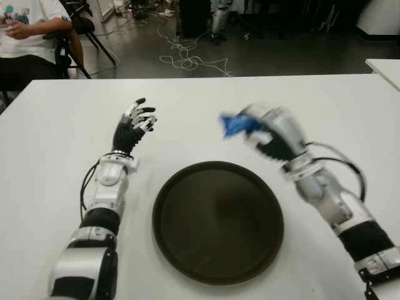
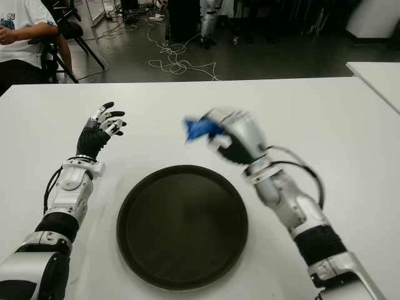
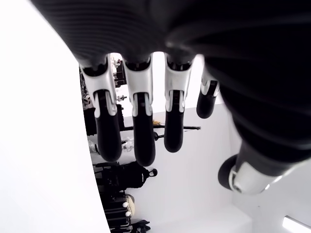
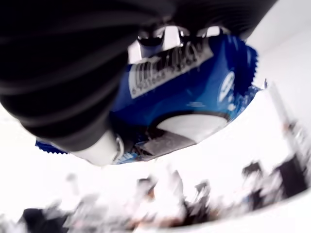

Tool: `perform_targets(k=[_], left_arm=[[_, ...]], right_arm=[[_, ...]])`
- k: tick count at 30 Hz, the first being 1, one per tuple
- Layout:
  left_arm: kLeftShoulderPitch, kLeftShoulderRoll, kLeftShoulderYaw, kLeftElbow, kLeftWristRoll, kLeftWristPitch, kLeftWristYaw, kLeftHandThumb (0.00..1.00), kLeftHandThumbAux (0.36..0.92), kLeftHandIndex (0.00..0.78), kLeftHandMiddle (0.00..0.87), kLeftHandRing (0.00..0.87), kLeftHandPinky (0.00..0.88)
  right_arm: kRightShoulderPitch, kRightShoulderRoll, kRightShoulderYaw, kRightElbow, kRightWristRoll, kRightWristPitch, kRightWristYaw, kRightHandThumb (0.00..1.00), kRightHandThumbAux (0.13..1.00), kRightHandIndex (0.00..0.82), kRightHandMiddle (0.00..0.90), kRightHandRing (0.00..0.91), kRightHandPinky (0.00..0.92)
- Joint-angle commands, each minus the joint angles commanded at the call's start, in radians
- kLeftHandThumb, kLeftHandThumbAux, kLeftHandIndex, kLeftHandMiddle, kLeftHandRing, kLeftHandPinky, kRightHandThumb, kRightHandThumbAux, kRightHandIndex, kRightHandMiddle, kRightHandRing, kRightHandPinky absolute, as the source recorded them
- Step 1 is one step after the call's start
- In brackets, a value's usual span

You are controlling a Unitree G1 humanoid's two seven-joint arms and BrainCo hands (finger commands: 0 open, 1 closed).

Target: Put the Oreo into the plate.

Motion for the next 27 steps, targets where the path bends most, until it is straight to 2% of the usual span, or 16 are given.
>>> perform_targets(k=[8, 20, 27], left_arm=[[-0.001, -0.001, 0.000, 0.004, 0.004, -0.012, 0.004, 0.272, 0.614, 0.141, 0.284, 0.333, 0.413], [0.001, -0.004, 0.000, -0.003, 0.002, 0.002, 0.004, 0.255, 0.622, 0.135, 0.276, 0.325, 0.404], [-0.002, -0.007, 0.001, -0.006, -0.003, 0.017, -0.002, 0.235, 0.611, 0.136, 0.279, 0.327, 0.395]], right_arm=[[-0.008, -0.032, 0.028, -0.022, -0.006, 0.006, 0.165, 0.681, 0.738, 0.429, 0.760, 0.767, 0.759], [0.001, -0.024, 0.051, -0.022, -0.021, 0.018, 0.260, 0.680, 0.737, 0.428, 0.740, 0.744, 0.731], [-0.008, -0.022, 0.075, 0.006, -0.009, -0.006, 0.291, 0.680, 0.737, 0.428, 0.736, 0.738, 0.726]])
